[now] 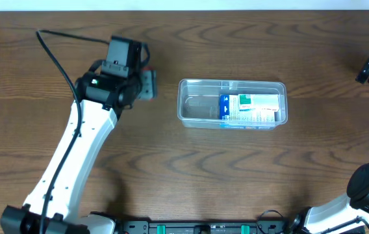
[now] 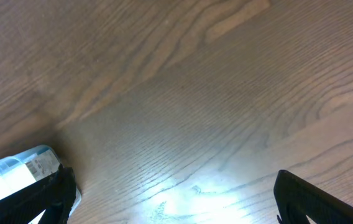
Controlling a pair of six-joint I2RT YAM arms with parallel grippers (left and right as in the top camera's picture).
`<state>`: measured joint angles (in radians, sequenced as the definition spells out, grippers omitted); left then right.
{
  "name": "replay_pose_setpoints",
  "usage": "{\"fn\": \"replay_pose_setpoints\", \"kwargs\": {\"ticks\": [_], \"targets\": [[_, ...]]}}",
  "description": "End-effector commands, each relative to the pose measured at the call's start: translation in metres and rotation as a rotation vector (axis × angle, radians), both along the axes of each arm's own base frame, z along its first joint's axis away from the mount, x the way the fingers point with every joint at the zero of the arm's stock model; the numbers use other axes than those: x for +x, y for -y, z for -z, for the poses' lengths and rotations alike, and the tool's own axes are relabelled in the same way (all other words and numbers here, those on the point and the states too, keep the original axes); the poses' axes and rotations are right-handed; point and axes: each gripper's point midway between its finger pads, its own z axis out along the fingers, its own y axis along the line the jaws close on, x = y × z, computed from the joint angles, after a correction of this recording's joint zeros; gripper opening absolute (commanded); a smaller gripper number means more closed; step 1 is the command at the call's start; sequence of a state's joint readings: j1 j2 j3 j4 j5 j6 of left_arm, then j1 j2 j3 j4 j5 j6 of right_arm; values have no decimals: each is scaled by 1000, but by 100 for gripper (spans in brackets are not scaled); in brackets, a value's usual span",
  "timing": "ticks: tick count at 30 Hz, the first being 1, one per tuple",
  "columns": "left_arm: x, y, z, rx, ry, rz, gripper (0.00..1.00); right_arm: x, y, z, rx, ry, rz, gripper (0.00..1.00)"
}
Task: Pack container
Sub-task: 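Lift the red packet with left gripper and carry it over the container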
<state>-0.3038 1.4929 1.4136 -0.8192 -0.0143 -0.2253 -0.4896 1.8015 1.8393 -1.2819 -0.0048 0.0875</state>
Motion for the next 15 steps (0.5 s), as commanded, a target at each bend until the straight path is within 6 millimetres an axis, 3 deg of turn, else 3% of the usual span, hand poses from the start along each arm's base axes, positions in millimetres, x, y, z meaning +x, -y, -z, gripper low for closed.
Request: {"fn": "replay_pose_setpoints", "kwargs": {"ticks": [1, 8, 15], "targets": [[1, 28, -24, -72, 46, -2, 65, 0, 1, -10, -7, 28, 14, 99], [-3, 101, -28, -166, 93, 90, 64, 0, 1, -10, -7, 28, 14, 99], [-10, 168, 8, -188, 41, 175, 64, 0, 1, -10, -7, 28, 14, 99]]}}
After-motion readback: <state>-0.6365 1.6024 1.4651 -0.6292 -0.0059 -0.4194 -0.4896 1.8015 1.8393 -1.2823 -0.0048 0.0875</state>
